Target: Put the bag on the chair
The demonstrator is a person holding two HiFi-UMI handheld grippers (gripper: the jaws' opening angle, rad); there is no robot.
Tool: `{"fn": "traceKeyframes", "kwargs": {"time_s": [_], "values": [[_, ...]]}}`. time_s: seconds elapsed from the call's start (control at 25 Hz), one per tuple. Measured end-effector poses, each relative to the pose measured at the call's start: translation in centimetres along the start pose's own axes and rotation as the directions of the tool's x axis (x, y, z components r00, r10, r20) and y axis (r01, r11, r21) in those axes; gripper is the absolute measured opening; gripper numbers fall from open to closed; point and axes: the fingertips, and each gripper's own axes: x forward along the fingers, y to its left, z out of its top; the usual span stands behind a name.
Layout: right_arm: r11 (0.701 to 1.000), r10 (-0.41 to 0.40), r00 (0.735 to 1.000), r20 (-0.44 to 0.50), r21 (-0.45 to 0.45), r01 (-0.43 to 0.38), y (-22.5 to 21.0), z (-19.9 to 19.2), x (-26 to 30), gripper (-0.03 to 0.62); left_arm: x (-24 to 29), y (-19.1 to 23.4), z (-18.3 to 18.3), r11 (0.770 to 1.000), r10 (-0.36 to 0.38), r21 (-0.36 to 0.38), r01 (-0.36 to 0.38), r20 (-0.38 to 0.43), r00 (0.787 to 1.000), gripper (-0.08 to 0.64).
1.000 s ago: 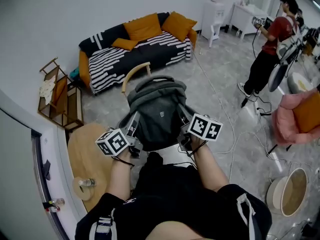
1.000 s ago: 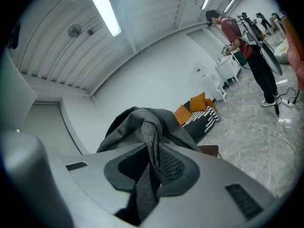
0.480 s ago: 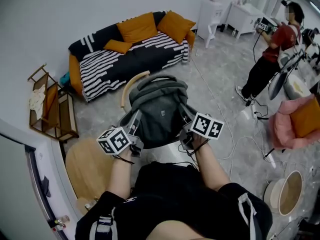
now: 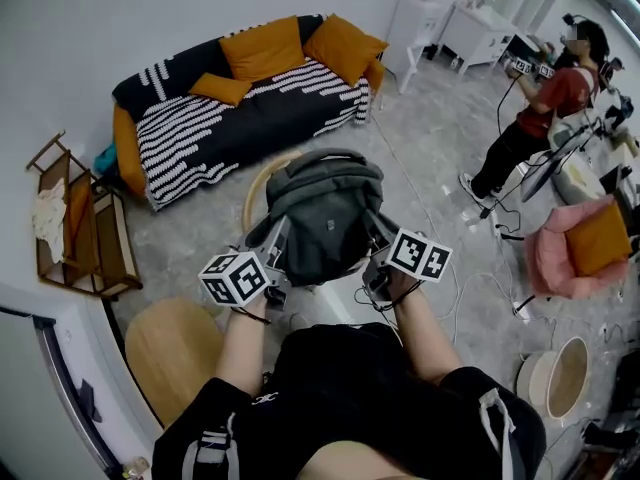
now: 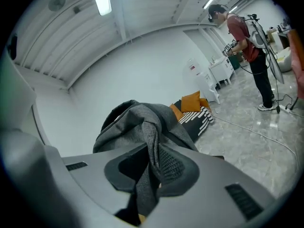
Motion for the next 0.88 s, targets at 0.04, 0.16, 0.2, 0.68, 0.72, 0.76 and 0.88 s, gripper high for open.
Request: {"fn": "traceKeyframes", "kwargs": {"time_s": [0.04,0.16,0.2,0.68,0.72,0.76,0.88], "values": [[1.000,-0.010,1.000,-0.003,0.006,0.010,0.1,0.0,0.7,0.074,0.3,0.7,0.4,1.000,-0.005,-0.003,0.005,-0.009,1.000,0.087],[0.999,-0.032,0.999,-0.014,0.020,0.032,0.0,0.0,2.8,0.074,1.1,2.5,1.0,1.000,-0.009,-0.026,0.008,-0.030,1.000,0.087],[0.999,-0.039,0.999,-0.017,0.023,0.039,0.0,-0.1,3.3,0.074,1.3,3.1,1.0,0.999,-0.009,-0.037,0.008,-0.037,0.999,0.087],[0.999,-0.032,0.998,-0.045,-0.003,0.032,0.6,1.0,5.2,0.074,2.0,4.4,2.1,0.997,0.000,-0.080,0.000,0.002,1.000,0.087],[1.000,-0.028,0.998,-0.049,-0.006,0.028,0.7,1.2,5.4,0.074,2.1,4.4,2.3,0.997,0.006,-0.081,-0.005,0.009,1.000,0.087],[1.000,-0.023,0.998,-0.053,-0.007,0.023,0.8,1.3,5.5,0.074,2.1,4.5,2.4,0.997,0.011,-0.081,-0.010,0.014,1.000,0.087],[1.000,-0.010,0.998,-0.059,-0.003,0.010,0.5,1.2,5.9,0.074,2.2,4.5,2.3,0.997,0.021,-0.073,-0.020,0.019,1.000,0.087]]}}
